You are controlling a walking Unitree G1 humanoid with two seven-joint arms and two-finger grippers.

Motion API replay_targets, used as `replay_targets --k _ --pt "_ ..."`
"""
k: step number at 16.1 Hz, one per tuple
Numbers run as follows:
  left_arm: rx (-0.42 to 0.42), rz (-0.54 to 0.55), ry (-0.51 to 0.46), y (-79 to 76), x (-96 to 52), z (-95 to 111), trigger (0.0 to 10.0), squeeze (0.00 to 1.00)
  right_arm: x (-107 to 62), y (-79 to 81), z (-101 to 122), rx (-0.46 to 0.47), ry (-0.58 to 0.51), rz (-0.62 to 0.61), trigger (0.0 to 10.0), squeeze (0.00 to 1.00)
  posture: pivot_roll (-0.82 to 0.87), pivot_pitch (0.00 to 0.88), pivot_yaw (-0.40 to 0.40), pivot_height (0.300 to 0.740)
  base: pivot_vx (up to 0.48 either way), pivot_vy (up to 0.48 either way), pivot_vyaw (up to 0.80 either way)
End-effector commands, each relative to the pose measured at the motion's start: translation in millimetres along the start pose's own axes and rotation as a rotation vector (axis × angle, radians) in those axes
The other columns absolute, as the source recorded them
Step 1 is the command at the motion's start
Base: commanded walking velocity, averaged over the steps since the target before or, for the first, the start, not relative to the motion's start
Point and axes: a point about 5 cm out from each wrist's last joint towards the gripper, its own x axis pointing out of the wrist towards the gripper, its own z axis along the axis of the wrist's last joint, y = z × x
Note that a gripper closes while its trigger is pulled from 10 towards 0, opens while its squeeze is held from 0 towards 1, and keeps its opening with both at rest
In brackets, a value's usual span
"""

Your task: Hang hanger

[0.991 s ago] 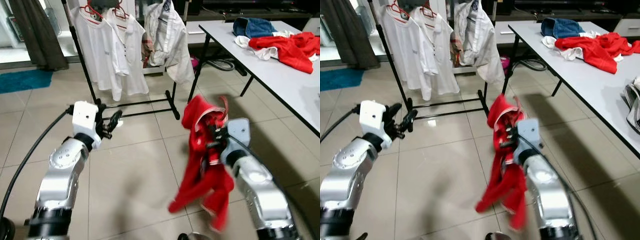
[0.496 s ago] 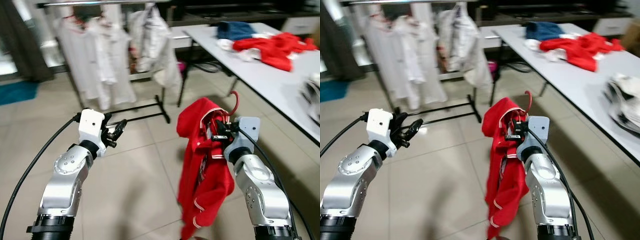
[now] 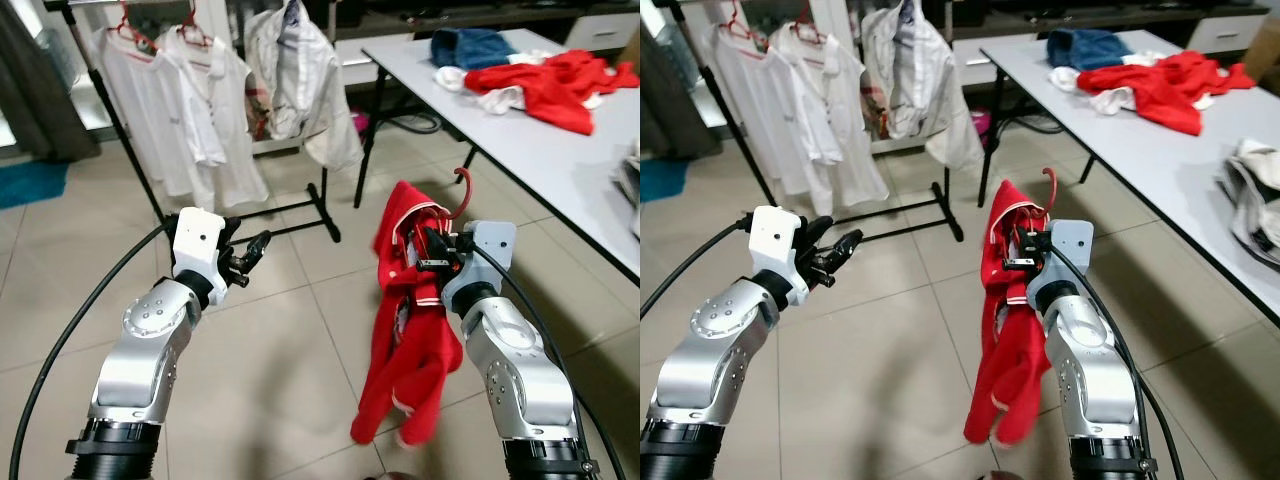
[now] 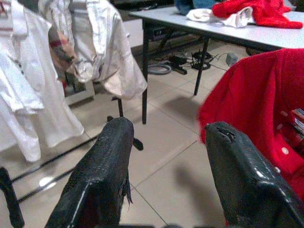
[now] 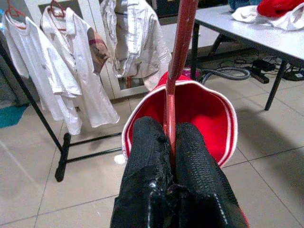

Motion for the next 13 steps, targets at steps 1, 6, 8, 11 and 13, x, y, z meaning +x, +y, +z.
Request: replay_targets --k 1,6,8,11,13 --pt "-0.01 0.012 -0.005 1.2 -1.1 1.7 10.0 0.0 -0.2 1.6 9.6 -0.002 -0.041 0.005 10.0 0.0 -0.08 0.0 0.001 0.74 0.259 0.0 0.0" --pt "-0.017 -0.002 0.01 -0.6 -0.3 3.8 10.0 0.0 0.7 -0.5 10.8 -0.008 -0.049 0.014 10.0 0.0 -0.07 0.0 -0.003 0.74 0.269 0.0 0.0" --pt "-0.018 0.004 0.008 1.0 0.4 4.0 10.0 0.0 1.9 -0.2 12.1 -0.011 -0.047 0.022 10.0 0.0 -0.07 0.0 0.0 0.74 0.272 0.0 0.0" --pt "-0.018 -0.015 0.003 -2.5 2.9 6.2 10.0 0.0 2.0 0.4 17.0 -0.007 -0.058 0.039 10.0 0.0 -0.08 0.0 0.003 0.74 0.271 0.0 0.0" --pt "-0.028 -0.009 -0.004 -1.2 3.2 6.6 10.0 0.0 1.4 1.5 15.9 0.008 -0.061 0.038 10.0 0.0 -0.08 0.0 -0.002 0.74 0.296 0.0 0.0"
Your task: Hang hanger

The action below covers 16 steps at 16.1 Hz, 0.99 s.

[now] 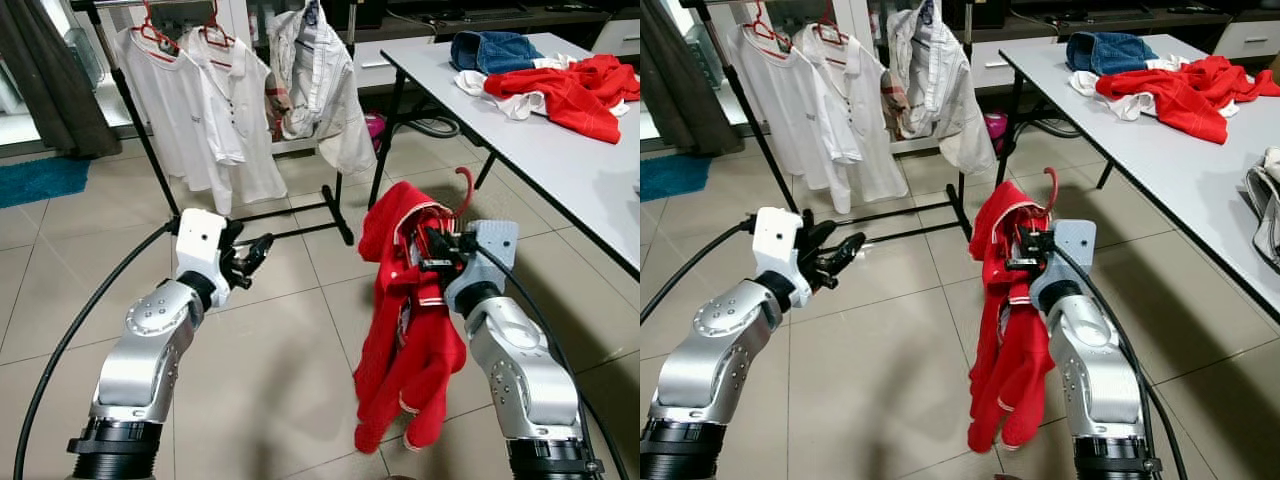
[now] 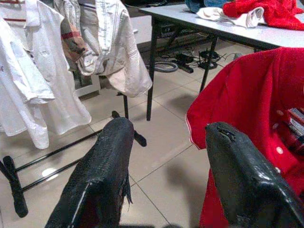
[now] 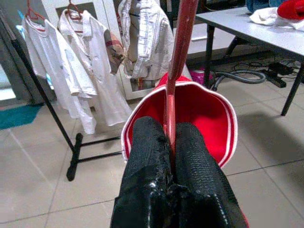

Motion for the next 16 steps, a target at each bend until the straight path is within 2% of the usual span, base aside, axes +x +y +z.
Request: replay_targets --k 1,3,5,10,16 --pt "0.002 -0.001 -0.027 0.4 2.3 7.7 10.0 0.0 1.8 3.8 14.9 0.001 -0.061 0.019 10.0 0.0 -0.08 0.0 -0.003 0.74 0.3 0.0 0.0" --pt "0.002 -0.021 -0.032 -3.1 5.4 10.6 10.0 0.0 2.6 4.2 17.6 -0.004 -0.068 0.019 10.0 0.0 -0.08 0.0 0.01 0.74 0.307 0.0 0.0" --pt "0.016 -0.028 -0.023 -3.6 2.9 8.7 10.0 0.0 0.2 2.0 12.9 0.016 -0.057 0.009 10.0 0.0 -0.08 0.0 -0.003 0.74 0.309 0.0 -0.8" --pt "0.035 -0.061 -0.024 -6.5 6.1 12.5 10.0 0.0 1.5 3.0 16.4 -0.001 -0.071 0.023 10.0 0.0 -0.08 0.0 0.01 0.74 0.308 0.0 0.0" --pt "0.03 -0.05 -0.023 -3.6 5.0 11.8 10.0 0.0 1.7 7.0 14.7 0.001 -0.068 0.037 10.0 0.0 -0.08 0.0 0.011 0.74 0.314 0.0 0.0"
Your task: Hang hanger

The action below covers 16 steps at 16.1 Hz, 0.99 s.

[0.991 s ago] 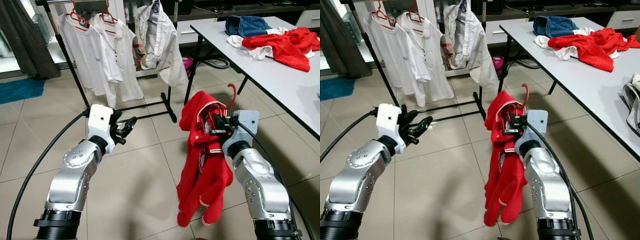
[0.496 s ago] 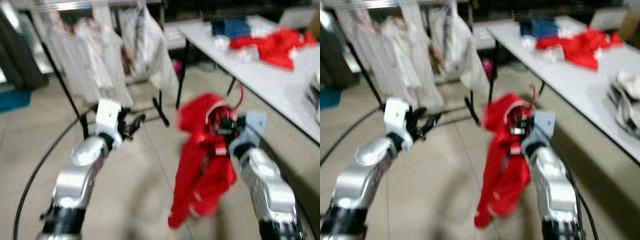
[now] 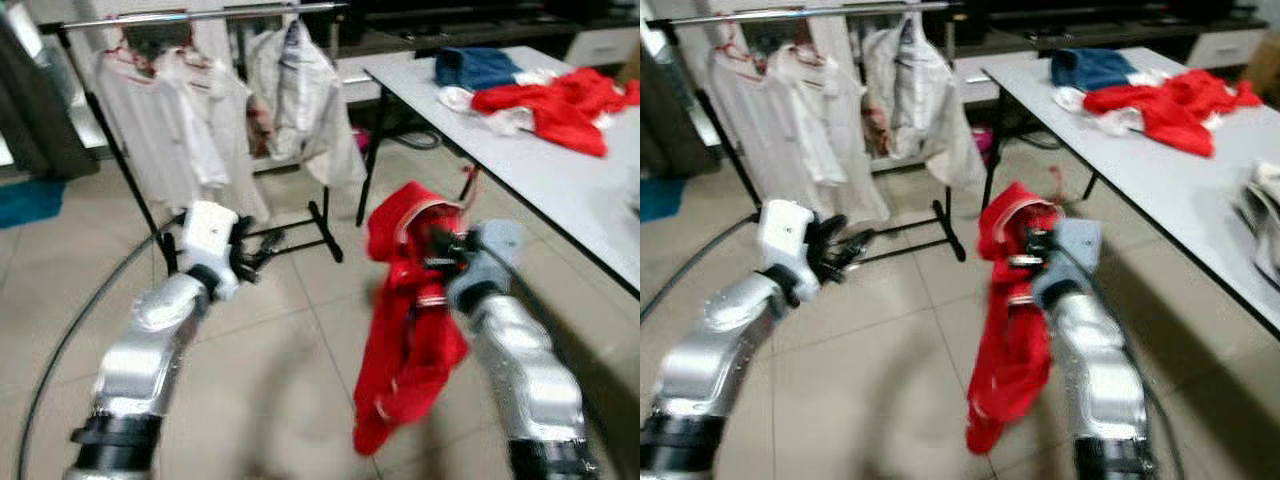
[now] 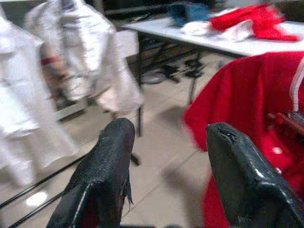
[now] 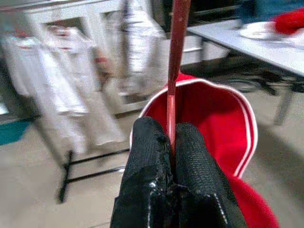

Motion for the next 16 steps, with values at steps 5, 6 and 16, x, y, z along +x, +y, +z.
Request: replay_targets --k 5,6,16 --pt "0.0 -0.021 -0.021 -6.3 2.4 6.2 10.0 0.0 -0.8 -2.4 11.6 -0.007 -0.052 0.003 10.0 0.0 -0.08 0.0 0.003 0.74 0.319 0.0 0.0" --pt "0.002 -0.025 -0.019 -6.7 1.9 5.8 10.0 0.0 -1.4 -2.5 11.2 -0.003 -0.052 0.001 10.0 0.0 -0.07 0.0 -0.001 0.74 0.322 0.0 0.0" --pt "-0.004 -0.015 -0.03 -6.0 6.7 7.8 10.0 0.0 2.3 -4.9 13.4 -0.018 -0.053 -0.01 10.0 0.0 -0.08 0.0 -0.001 0.74 0.323 0.0 0.0"
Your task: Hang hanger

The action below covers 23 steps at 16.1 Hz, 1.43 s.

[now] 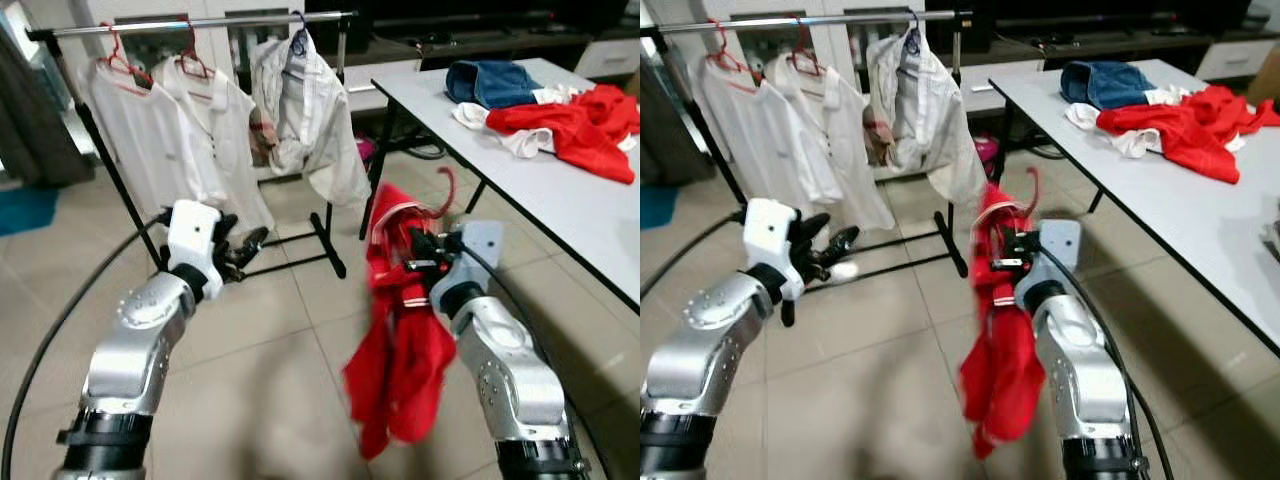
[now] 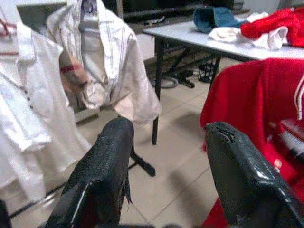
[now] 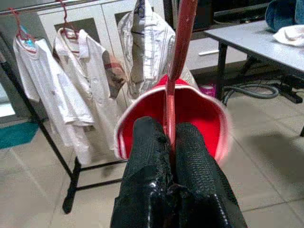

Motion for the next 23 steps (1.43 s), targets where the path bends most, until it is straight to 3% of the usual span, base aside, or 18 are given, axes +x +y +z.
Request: replay_targets --k 1,5,8,19,21,23 --pt "0.004 -0.03 -0.01 -8.5 5.2 3 10.0 0.0 2.3 -6.5 15 -0.014 -0.058 -0.02 10.0 0.0 -0.08 0.0 0.002 0.74 0.322 0.0 0.0" --pt "0.007 -0.033 0.011 -7.4 -1.1 -3 10.0 0.0 -3.9 -9.7 7 -0.005 -0.04 -0.045 10.0 0.0 -0.08 0.0 -0.001 0.74 0.326 0.0 0.0" --pt "0.011 -0.042 0.008 -8.1 3.9 1 10.0 0.0 2.7 -8.7 14 -0.009 -0.055 -0.041 10.0 0.0 -0.08 0.0 0.013 0.74 0.326 0.0 0.0" --pt "0.014 -0.037 0.024 -6.8 2.1 -3 10.0 0.0 -3.1 -9.5 8 0.01 -0.041 -0.055 10.0 0.0 -0.08 0.0 0.007 0.74 0.326 0.0 0.0" --pt "0.017 -0.043 0.011 -8.2 7.1 1 10.0 0.0 3.3 -9.4 16 -0.003 -0.06 -0.047 10.0 0.0 -0.09 0.0 0.015 0.74 0.33 0.0 0.0" --pt "0.02 -0.055 0.019 -9.2 3.0 0 10.0 0.0 0.9 -12.6 16 0.002 -0.065 -0.061 10.0 0.0 -0.08 0.0 0.013 0.74 0.334 0.0 0.0"
